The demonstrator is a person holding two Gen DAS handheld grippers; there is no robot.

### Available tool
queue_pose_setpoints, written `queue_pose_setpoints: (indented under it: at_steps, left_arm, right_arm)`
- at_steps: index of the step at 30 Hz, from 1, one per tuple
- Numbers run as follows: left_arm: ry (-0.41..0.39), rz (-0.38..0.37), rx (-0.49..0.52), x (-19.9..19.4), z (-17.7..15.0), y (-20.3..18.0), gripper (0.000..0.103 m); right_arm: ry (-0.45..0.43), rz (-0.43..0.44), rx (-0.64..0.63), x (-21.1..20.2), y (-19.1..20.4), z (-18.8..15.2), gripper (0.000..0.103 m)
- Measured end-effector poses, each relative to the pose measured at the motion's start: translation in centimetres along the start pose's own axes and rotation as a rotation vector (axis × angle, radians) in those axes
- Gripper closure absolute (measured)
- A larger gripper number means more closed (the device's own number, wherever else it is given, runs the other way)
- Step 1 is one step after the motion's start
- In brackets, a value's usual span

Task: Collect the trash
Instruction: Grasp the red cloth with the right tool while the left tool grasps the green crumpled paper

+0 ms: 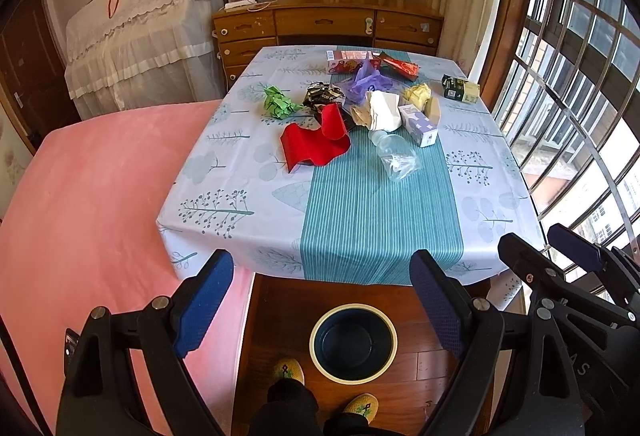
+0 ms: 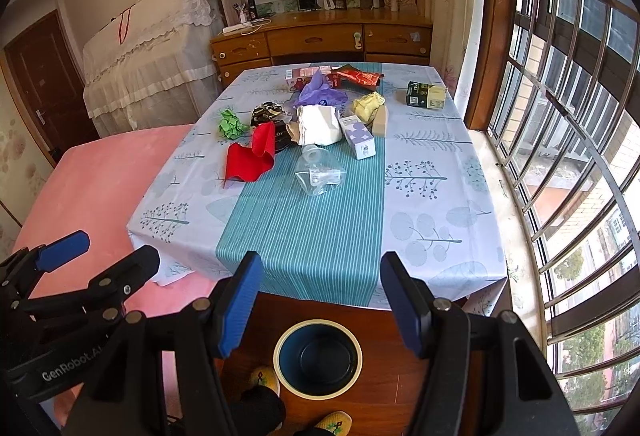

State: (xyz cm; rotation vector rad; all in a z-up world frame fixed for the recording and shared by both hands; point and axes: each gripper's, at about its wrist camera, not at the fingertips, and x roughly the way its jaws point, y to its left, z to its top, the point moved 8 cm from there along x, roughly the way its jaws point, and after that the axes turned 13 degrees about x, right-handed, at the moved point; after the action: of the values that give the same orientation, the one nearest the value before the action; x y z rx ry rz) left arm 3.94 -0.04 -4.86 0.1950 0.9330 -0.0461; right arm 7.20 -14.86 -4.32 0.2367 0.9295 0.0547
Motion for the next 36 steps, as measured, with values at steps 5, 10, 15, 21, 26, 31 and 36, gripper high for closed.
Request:
queue_pose_setpoints:
  at_steps: [5, 10, 15, 21, 26, 31, 36]
  left_arm:
    - [0.010, 0.012, -0.015, 1.1, 0.9, 1.9, 0.015]
    - [0.004, 0.036, -0.035, 3.1, 2.9, 5.3, 0.015]
    - [0.050, 0.037, -0.068, 7.2, 5.7, 10.3, 0.015]
    - [0.111, 0.003, -0.036, 13.5, 8.4, 15.5, 0.015]
    - [0.154, 0.010, -0.011, 19.1, 9.7, 19.6, 0.015]
    - [0.217, -0.003, -0.003, 23.9, 10.1, 22.1, 0.015]
    - [0.250, -0.022, 0.005, 27.2, 10.7, 23.4, 0.015]
  right_arm:
    - [0.003, 0.010, -0.037, 1.2, 1.8, 1.0, 0.041]
    - [-0.017, 0.012, -0.075, 2.9, 4.1, 3.2, 0.041]
    - [0.051, 0.032, -0.083, 7.0, 7.0, 6.0, 0.041]
    - [0.128, 0.052, -0.040, 14.4, 10.1, 10.2, 0.041]
    - [0.234, 0.004, -0.020, 22.1, 11.5, 11.7, 0.041]
    - [0.346, -0.002, -0.041, 28.0, 13.3, 10.8, 0.022]
    - [0.395, -0.019, -0.097, 30.6, 15.3, 9.3, 0.013]
